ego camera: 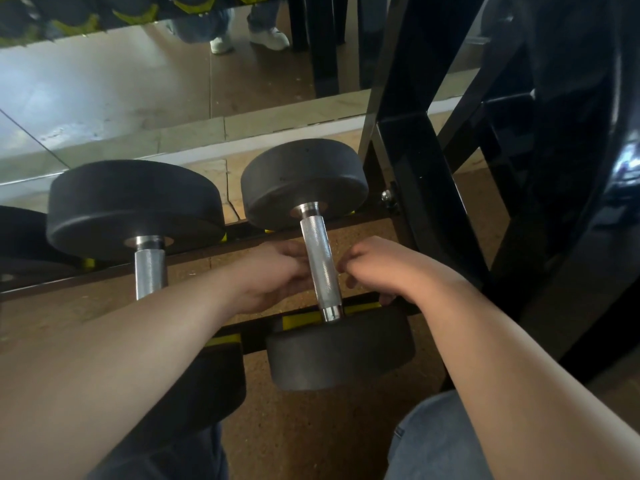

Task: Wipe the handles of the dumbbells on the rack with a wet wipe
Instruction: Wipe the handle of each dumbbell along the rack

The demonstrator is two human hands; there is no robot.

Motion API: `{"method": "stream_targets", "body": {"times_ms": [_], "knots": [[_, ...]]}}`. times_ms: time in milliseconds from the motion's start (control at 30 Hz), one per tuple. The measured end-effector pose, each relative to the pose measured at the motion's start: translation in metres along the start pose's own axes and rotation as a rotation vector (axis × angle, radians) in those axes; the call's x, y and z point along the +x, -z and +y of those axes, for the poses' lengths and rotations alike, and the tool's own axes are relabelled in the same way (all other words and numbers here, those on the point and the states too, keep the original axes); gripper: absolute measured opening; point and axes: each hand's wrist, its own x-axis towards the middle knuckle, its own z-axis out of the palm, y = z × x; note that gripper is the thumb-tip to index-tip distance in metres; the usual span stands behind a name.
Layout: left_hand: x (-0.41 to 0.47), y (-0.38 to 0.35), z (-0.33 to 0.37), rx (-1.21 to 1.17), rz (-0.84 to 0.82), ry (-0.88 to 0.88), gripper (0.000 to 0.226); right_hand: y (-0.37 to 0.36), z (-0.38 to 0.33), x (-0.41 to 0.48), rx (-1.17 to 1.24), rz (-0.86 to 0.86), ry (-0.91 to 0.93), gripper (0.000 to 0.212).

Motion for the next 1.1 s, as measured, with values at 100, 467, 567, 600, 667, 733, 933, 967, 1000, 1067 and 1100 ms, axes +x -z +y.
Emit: {"method": "stream_targets", "body": {"times_ms": [100, 467, 567, 600, 667, 733, 933, 967, 1000, 1067, 1100], "knots": [[0.001, -0.002, 0.004, -0.134, 0.091, -0.092, 0.029, 0.0, 0.001, 0.0, 0.029, -0.001, 0.005, 0.03], [-0.004, 0.009, 0.002, 0.169, -0.145, 0.159, 0.026, 0.002, 0.002, -0.004, 0.058, -0.021, 0.008, 0.036], [0.002, 0.006, 0.011, -0.219, 0.123, -0.061, 0.024, 0.002, 0.002, -0.004, 0.062, -0.017, 0.013, 0.034], [0.003, 0.008, 0.013, -0.273, 0.168, -0.097, 0.022, 0.002, 0.002, -0.004, 0.064, -0.018, 0.016, 0.034], [-0.001, 0.009, 0.014, -0.195, 0.138, -0.102, 0.024, 0.001, 0.001, -0.003, 0.06, -0.022, 0.022, 0.036], [-0.007, 0.008, 0.008, 0.06, 0.013, -0.009, 0.027, 0.001, 0.0, -0.002, 0.052, -0.031, 0.026, 0.036], [-0.006, 0.007, -0.004, 0.491, -0.244, 0.202, 0.026, 0.001, 0.001, -0.004, 0.035, -0.029, 0.02, 0.036], [-0.005, 0.006, -0.003, 0.355, -0.21, 0.183, 0.027, 0.001, 0.001, -0.003, 0.036, -0.028, 0.021, 0.035], [-0.004, 0.005, -0.001, 0.191, -0.161, 0.14, 0.027, 0.001, 0.001, -0.003, 0.039, -0.026, 0.02, 0.035], [-0.001, 0.002, 0.003, -0.06, -0.026, 0.018, 0.027, 0.001, 0.001, -0.002, 0.043, -0.023, 0.017, 0.033], [0.001, 0.001, 0.005, -0.133, 0.033, -0.038, 0.028, 0.001, 0.001, -0.002, 0.043, -0.023, 0.018, 0.033]]}}
